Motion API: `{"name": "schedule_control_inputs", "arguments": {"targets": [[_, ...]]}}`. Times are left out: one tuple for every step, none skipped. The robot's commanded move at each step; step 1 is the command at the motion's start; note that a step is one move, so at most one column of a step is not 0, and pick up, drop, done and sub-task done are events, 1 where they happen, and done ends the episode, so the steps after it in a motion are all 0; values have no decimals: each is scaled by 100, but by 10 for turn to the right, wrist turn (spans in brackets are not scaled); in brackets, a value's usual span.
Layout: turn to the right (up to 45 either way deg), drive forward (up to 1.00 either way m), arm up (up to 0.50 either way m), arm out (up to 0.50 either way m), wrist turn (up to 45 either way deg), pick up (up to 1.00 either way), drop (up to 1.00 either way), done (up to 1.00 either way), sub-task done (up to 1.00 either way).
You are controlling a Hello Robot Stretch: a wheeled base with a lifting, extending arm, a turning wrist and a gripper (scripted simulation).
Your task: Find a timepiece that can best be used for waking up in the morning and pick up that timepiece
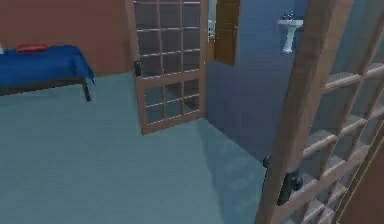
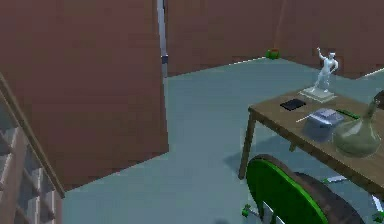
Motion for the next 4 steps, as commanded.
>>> {"name": "schedule_control_inputs", "arguments": {"targets": [[450, 0, 0, 0, 0, 0, 0, 0, 0], [450, 0, 0, 0, 0, 0, 0, 0, 0], [0, 85, 0, 0, 0, 0, 0, 0, 0], [0, 0, 50, 0, 0, 0, 0, 0, 0]]}}
